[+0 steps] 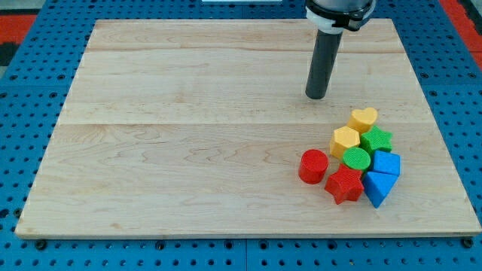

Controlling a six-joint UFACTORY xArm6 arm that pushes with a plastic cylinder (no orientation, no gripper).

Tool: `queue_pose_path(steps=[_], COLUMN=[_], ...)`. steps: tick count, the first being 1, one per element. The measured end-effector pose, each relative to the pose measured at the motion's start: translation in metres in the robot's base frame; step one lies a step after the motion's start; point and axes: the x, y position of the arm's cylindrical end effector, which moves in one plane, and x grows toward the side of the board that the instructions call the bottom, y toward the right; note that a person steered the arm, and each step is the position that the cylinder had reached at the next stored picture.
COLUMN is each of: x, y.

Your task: Separate the blue cube from the group of blocks

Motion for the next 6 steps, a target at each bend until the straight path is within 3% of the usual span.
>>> queue_pose_path(steps=[2,3,4,5,6], x=[0.01,0.108,0.17,0.181,0.147], y=[0.168,0.182,0.15,0.044,0.036])
